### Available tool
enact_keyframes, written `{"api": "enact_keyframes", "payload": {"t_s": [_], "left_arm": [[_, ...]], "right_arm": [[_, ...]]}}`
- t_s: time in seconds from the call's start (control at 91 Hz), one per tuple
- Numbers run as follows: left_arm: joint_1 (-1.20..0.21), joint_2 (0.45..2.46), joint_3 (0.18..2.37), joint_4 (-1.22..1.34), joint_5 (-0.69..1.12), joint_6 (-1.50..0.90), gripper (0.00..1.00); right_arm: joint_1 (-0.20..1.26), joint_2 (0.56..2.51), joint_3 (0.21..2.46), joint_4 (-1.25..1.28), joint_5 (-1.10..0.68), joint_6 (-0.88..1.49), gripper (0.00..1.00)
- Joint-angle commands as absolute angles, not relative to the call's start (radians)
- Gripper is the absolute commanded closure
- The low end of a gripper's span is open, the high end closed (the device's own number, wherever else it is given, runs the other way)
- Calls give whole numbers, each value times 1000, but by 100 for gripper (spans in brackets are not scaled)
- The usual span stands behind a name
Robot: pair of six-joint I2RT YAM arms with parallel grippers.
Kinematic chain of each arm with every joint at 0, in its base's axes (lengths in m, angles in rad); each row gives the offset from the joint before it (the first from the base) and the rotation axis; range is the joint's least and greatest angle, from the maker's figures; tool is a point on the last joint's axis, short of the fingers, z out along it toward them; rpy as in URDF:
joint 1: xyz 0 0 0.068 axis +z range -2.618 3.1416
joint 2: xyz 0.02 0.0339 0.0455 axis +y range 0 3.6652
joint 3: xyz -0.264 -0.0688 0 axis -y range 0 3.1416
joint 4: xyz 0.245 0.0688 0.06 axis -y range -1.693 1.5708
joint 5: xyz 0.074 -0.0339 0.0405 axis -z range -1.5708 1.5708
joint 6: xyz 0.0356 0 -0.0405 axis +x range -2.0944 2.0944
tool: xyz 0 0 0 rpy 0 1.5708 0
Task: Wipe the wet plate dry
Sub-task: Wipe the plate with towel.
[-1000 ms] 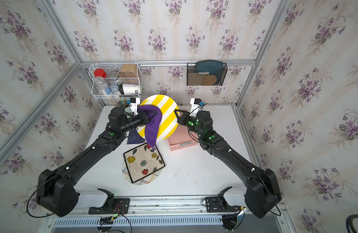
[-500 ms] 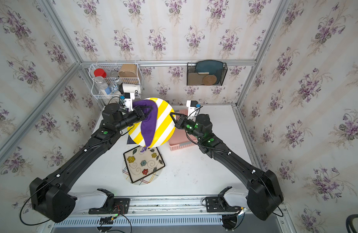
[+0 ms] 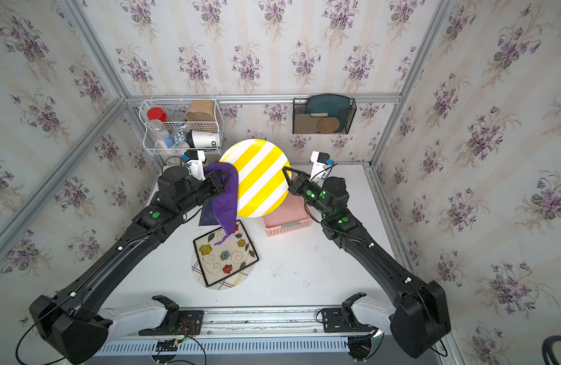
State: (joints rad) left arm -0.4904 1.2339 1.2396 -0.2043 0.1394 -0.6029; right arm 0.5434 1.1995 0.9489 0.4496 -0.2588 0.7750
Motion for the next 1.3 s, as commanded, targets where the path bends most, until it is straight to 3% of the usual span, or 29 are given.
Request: {"api": "enact_keyframes", "payload": {"t_s": [0.0,0.176,0.363,0.538,0.681,0.879,1.055,1.286], "left_arm": [[-525,1298,1238,-295,234,-538,100],[-600,1321,1235,-195,321,-557,100],[-536,1250,1288,-333,109,-494,100],[-562,1335,1290,-268,297,-552,100],[-647,1339,1262,-200,312,-560,100],[-579,1180,1249,-193,287,-578,100],[-341,1170,1166,156,653,-962,100],[-322,1328,1168,734,805,-1391,100]], "right_arm": [[623,1218,954,569,-323,775,100],[582,1203,955,583,-280,800,100],[583,1198,959,563,-319,772,100],[682,1214,943,568,-282,750,100],[522,1188,926,644,-311,843,100],[258,1107,958,533,-361,858,100],[141,1057,893,675,-411,1045,100],[151,1098,841,931,-492,1242,100]]}}
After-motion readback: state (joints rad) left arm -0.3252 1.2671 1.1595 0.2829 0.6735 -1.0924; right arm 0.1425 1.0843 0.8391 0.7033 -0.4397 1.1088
